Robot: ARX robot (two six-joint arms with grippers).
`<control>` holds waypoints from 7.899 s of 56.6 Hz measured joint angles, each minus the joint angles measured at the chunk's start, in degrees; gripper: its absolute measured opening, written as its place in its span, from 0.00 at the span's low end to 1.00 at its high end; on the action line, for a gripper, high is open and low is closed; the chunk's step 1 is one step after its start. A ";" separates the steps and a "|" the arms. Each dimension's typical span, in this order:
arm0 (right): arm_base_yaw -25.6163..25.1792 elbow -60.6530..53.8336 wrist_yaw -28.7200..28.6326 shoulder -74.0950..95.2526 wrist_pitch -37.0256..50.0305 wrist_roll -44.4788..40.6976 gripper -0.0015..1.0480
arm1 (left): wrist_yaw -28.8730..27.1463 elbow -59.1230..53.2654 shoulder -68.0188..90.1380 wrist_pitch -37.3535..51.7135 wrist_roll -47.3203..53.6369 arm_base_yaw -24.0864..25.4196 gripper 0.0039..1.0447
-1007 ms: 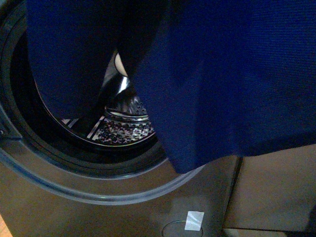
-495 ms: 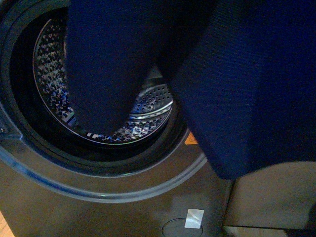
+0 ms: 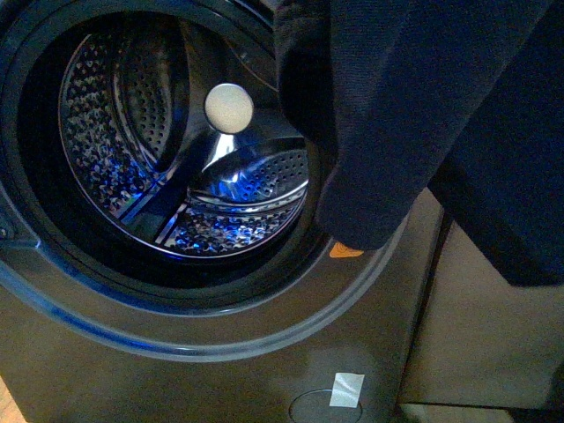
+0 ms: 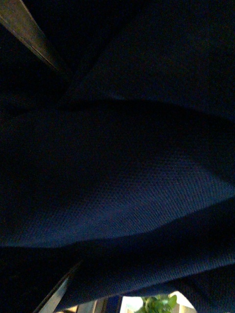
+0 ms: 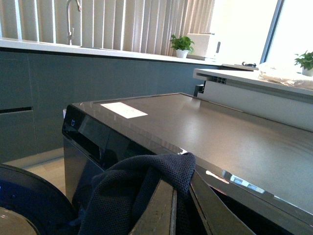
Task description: Put clothes into washing machine
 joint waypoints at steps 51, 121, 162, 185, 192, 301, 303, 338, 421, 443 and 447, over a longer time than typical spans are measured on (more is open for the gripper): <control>-0.11 0.00 0.09 -0.02 0.04 -0.04 0.03 | -44.37 10.32 6.67 -13.33 17.73 -10.08 0.71; 1.49 -35.17 30.86 -22.75 16.66 3.26 0.93 | -36.48 -7.15 15.61 -0.22 8.79 16.52 0.10; -5.53 -88.61 36.39 -57.64 17.77 6.73 0.40 | -38.64 3.32 47.21 9.16 13.38 16.92 0.10; -16.48 -103.62 25.49 -67.80 21.90 5.88 0.02 | -41.42 33.75 64.52 -8.15 13.86 20.20 0.10; -22.73 -107.27 17.77 -70.84 22.21 5.88 0.02 | -42.51 48.30 71.25 -16.06 14.51 21.84 0.10; -25.73 -116.74 16.72 -86.20 16.59 5.86 0.02 | -27.76 -0.28 37.86 -5.84 15.08 20.26 0.94; -25.73 -116.74 16.72 -86.20 16.59 5.88 0.02 | -27.65 -1.70 37.05 -5.03 15.06 20.41 0.94; -25.73 -116.74 16.72 -86.20 16.59 5.88 0.02 | -25.51 -40.85 -13.44 -2.86 13.44 18.78 0.92; -25.73 -116.74 16.72 -86.20 16.59 5.79 0.93 | -24.85 -60.28 -63.08 -26.93 14.51 31.39 0.03; -25.73 -116.74 16.74 -86.20 16.59 5.79 0.93 | -24.83 -60.26 -75.43 -40.98 14.51 31.41 0.03; -25.73 -116.74 16.70 -86.20 16.59 5.79 0.93 | -24.85 -60.26 -77.59 -41.83 14.51 31.41 0.03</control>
